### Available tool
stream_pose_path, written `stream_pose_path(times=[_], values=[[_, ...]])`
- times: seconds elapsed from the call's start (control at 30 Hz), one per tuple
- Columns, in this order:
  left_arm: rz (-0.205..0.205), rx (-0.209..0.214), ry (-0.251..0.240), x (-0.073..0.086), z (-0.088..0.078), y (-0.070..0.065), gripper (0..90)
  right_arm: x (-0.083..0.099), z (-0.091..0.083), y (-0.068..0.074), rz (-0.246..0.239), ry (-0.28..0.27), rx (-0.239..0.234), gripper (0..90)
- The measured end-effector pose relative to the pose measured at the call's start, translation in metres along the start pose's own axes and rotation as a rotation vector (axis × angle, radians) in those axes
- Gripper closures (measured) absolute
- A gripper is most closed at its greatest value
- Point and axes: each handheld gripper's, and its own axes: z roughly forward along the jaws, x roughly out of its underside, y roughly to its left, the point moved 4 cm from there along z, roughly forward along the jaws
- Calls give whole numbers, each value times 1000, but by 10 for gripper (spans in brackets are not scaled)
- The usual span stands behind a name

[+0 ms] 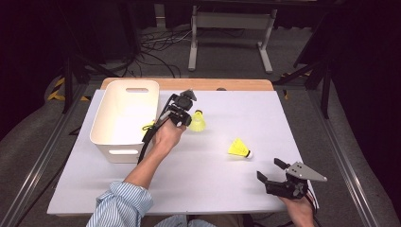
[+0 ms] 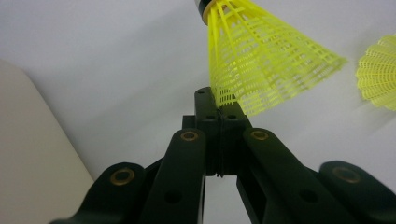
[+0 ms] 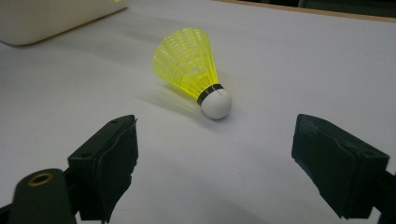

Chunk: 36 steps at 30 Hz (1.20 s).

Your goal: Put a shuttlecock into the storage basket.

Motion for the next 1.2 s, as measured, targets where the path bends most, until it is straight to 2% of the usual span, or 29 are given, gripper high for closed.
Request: stream_pose_path(times=[0.17,0.5,1.2], values=[[-8,12,1,1,-3,2,900,0,0,1,-2,2,0,148],[2,26,4,0,-6,3,900,0,0,0,-1,3,0,148],[6,33,-7,-3,-19,9,900,0,0,0,-3,4,0,148]])
